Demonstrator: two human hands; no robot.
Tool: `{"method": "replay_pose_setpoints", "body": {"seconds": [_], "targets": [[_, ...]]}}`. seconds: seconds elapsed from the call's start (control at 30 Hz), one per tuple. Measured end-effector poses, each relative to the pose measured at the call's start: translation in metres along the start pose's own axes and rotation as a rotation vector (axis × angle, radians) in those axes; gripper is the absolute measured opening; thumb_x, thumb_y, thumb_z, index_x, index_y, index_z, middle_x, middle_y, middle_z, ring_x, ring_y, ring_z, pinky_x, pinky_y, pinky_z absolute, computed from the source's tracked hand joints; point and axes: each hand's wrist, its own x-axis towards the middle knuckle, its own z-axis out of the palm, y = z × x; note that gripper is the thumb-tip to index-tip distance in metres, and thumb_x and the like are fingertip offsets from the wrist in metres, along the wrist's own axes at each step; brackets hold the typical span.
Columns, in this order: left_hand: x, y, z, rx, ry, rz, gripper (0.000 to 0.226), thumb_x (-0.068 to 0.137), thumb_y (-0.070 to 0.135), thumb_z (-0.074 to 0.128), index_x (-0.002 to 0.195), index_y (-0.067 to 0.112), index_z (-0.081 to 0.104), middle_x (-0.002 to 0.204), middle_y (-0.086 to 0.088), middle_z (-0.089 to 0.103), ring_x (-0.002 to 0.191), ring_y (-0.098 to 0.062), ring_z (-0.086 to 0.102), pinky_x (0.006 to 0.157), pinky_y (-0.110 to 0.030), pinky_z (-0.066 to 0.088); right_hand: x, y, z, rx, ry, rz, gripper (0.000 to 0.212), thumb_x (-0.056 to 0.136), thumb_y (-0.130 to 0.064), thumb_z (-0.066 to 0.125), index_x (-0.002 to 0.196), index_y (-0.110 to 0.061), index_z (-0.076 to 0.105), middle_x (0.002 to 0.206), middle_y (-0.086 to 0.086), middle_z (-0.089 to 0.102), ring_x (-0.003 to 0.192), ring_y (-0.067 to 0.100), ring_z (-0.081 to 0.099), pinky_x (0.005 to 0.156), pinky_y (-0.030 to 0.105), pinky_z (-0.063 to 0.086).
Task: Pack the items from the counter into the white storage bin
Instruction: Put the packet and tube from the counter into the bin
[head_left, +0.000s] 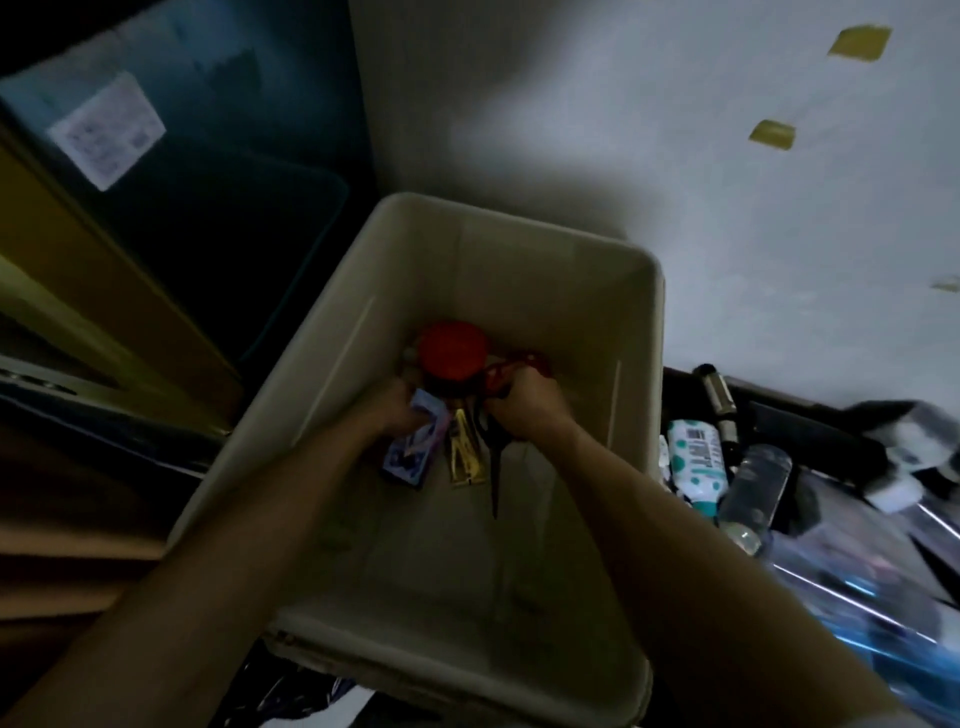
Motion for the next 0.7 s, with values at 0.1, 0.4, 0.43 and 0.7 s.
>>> {"method": "replay_pose_setpoints", "body": {"seconds": [0.1,0.4,0.43,0.7], "targets": [[0.007,-0.001,0.005,0.026,0.011,0.035,0.036,0.091,0.023,0.066,0.117,-0.001,0.063,0.117,-0.020,0.065,0.104,-0.033,0.063,0.079,-0.034,0.050,0.002,0.000,0.016,-0.039,0.025,-0.028,0.030,0.090,-0.026,0.062,0.118,-0.014,0.066,0.117,0.010,0.066,0.107,0.032,0.063,0.084,0.035,0.052],[0.020,-0.003,0.011,0.124,-0.047,-0.094,0.043,0.097,0.018,0.056,0.135,0.000,0.050,0.138,-0.015,0.052,0.125,-0.031,0.051,0.099,-0.032,0.040,0.018,0.015,0.047,0.042,-0.010,0.168,0.052,0.086,-0.037,0.066,0.128,-0.008,0.056,0.130,0.014,0.058,0.113,0.032,0.060,0.092,0.039,0.053],[0.018,-0.001,0.012,0.147,-0.092,-0.115,0.041,0.098,0.014,0.055,0.135,-0.002,0.050,0.139,-0.016,0.051,0.126,-0.031,0.050,0.100,-0.031,0.039,0.020,0.017,0.048,0.033,-0.012,0.193,0.055,0.087,-0.036,0.066,0.132,-0.007,0.052,0.131,0.015,0.056,0.114,0.033,0.059,0.092,0.039,0.052],[0.022,0.003,0.012,0.232,-0.135,-0.125,0.023,0.098,0.005,0.047,0.115,-0.003,0.061,0.122,-0.016,0.061,0.117,-0.028,0.057,0.088,-0.026,0.045,0.029,0.023,0.065,0.016,-0.014,0.245,0.025,0.091,-0.029,0.061,0.108,-0.012,0.067,0.110,0.010,0.069,0.097,0.028,0.067,0.081,0.038,0.057]]}}
